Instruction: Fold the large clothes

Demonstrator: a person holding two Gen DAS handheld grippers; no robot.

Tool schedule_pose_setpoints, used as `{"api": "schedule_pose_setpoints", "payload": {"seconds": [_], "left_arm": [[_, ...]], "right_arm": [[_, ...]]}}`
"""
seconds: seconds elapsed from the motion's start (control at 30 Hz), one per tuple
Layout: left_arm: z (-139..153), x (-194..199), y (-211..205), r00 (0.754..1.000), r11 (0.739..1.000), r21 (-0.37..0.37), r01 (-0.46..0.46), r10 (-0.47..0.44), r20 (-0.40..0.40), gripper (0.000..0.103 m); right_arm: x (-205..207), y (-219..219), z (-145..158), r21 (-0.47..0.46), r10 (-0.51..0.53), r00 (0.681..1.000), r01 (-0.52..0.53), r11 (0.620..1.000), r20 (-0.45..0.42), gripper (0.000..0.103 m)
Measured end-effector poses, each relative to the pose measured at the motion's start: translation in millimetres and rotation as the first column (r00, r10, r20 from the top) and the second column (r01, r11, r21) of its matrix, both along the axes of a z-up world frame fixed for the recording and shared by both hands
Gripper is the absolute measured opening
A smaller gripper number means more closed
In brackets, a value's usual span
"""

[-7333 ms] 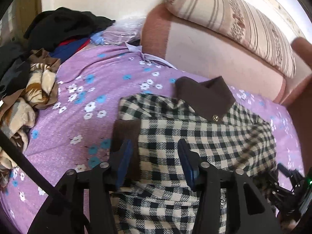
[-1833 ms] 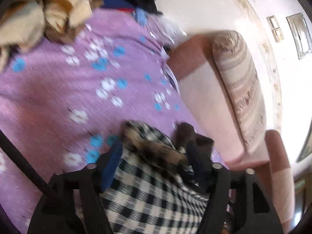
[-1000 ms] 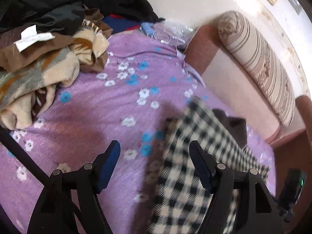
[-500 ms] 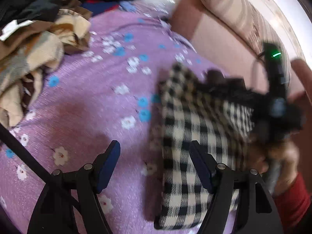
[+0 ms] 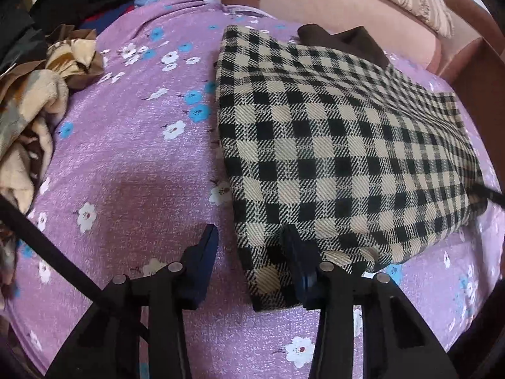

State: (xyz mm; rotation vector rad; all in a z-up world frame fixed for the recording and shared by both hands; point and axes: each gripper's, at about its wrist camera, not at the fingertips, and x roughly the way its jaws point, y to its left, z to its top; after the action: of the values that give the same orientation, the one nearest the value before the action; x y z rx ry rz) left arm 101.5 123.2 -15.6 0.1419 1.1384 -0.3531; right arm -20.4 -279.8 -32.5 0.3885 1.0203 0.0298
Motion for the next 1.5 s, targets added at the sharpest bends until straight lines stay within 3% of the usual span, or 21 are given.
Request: {"api": "schedule_pose_setpoints", "payload": {"seconds": [0.1, 0.13, 0.2, 0.33, 0.37, 0.43, 0.5, 0.57, 0.6, 0.7, 0.83, 0.97, 1.03, 1.27, 1.43, 1.5], "left_arm": [[0, -4, -4, 1.0, 0.999, 0.043, -0.012, 0.011, 0.02, 0.041], [1, -3, -7, 1.0, 0.998, 0.056, -0.014, 0.013, 0.026, 0.041], [3, -4, -10, 0.999, 0.997, 0.071, -0.021, 0.018, 0.037, 0.041], [16, -10, -2, 0.991, 0.994, 0.067, -0.092, 0.085, 0.104, 0.04], [24, -12, 1, 0.985, 0.993, 0.046, -0.111, 0.104, 0.134, 0.04], [43, -18, 2, 0.976, 0.992, -0.065, -0.11, 0.12, 0.181, 0.041], [58, -22, -7, 0.97, 0.981, -0.173, -0.082, 0.118, 0.21, 0.052], [63, -26, -22, 0.964, 0.975, -0.213, -0.059, 0.111, 0.241, 0.065], [63, -27, -33, 0.963, 0.976, -0.214, -0.048, 0.102, 0.25, 0.066], [49, -24, -70, 0.972, 0.981, -0.195, 0.0, 0.046, 0.232, 0.066], [18, -21, -101, 0.985, 0.986, -0.162, 0.031, -0.003, 0.173, 0.066], [-4, -22, -121, 0.979, 0.998, -0.034, 0.056, -0.048, 0.2, 0.066], [-6, -23, -124, 0.975, 0.998, 0.011, 0.054, -0.055, 0.213, 0.066], [-7, -13, -95, 0.976, 0.999, 0.04, 0.011, -0.019, 0.215, 0.066], [-9, -4, -51, 0.976, 0.995, 0.045, -0.084, 0.072, 0.207, 0.071], [-9, 1, -30, 0.973, 0.989, 0.042, -0.139, 0.128, 0.193, 0.072]], "right_arm": [[-18, -31, -13, -0.016, -0.087, 0.996, 0.086, 0.996, -0.026, 0.049], [-23, -39, -13, -0.015, -0.115, 0.993, 0.115, 0.993, -0.022, 0.055], [-35, -51, -13, -0.157, -0.228, 0.973, 0.219, 0.963, -0.042, 0.06], [-53, -73, -5, -0.05, -0.275, 0.961, 0.274, 0.96, -0.016, 0.065], [-56, -75, -1, -0.058, -0.275, 0.961, 0.275, 0.96, 0.006, 0.065], [-60, -75, 8, -0.094, -0.268, 0.962, 0.272, 0.958, 0.052, 0.065], [-61, -72, 15, -0.086, -0.261, 0.96, 0.27, 0.959, 0.106, 0.065], [-57, -63, 23, -0.057, -0.252, 0.953, 0.264, 0.963, 0.166, 0.065], [-54, -54, 27, -0.05, -0.239, 0.949, 0.254, 0.966, 0.206, 0.065], [-35, -19, 34, -0.058, -0.148, 0.954, 0.169, 0.984, 0.259, 0.064], [-14, 33, 29, -0.067, 0.022, 0.968, -0.005, 0.998, 0.249, 0.064], [-5, 64, 9, -0.105, 0.139, 0.973, -0.121, 0.987, 0.182, 0.064], [-2, 61, 0, -0.158, 0.136, 0.981, -0.113, 0.981, 0.14, 0.063], [-9, 6, -11, -0.138, 0.008, 0.995, 0.006, 0.99, 0.095, 0.063], [-18, -24, -17, -0.109, -0.06, 0.995, 0.069, 0.992, 0.078, 0.062], [-15, -30, -15, -0.16, -0.09, 0.994, 0.099, 0.982, 0.063, 0.064]]}}
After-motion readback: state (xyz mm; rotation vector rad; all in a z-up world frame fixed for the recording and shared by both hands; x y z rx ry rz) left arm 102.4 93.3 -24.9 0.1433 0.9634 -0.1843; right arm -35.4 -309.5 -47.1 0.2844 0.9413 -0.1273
